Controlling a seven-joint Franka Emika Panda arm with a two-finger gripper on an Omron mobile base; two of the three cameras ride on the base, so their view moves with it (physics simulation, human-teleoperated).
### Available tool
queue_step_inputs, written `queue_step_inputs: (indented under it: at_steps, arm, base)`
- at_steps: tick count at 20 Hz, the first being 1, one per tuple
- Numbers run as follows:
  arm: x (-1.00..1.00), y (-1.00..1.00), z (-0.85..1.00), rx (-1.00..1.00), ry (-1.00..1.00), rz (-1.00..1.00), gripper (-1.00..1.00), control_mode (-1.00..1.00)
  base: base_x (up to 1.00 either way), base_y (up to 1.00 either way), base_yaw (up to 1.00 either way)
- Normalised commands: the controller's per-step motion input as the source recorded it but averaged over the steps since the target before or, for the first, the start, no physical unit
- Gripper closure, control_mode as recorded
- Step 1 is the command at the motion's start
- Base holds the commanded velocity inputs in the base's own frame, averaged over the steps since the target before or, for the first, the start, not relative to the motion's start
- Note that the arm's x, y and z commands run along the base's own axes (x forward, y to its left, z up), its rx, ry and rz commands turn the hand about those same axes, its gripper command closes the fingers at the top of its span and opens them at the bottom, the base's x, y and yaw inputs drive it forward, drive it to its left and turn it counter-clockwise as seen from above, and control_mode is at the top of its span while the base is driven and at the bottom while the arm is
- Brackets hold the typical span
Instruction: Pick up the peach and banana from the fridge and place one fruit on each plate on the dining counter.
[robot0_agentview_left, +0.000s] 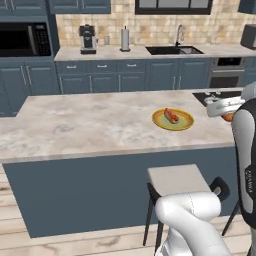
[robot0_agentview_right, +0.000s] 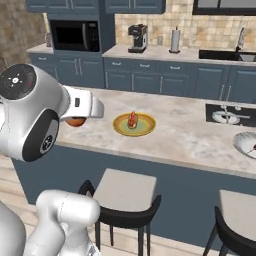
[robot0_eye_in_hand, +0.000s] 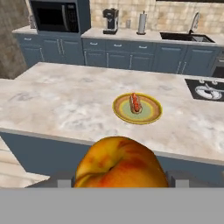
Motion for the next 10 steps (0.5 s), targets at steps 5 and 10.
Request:
queue_step_inputs:
  at_steps: [5,10]
  arm:
    - [0.0,0.0,0.0,0.0,0.0,0.0,1.0,1.0]
    - [0.2,0.0,-0.01,0.0,0.04,-0.02,1.0,-1.0]
  base:
    - [0.91,0.11,-0.07]
    - [0.75,0.0,-0.09]
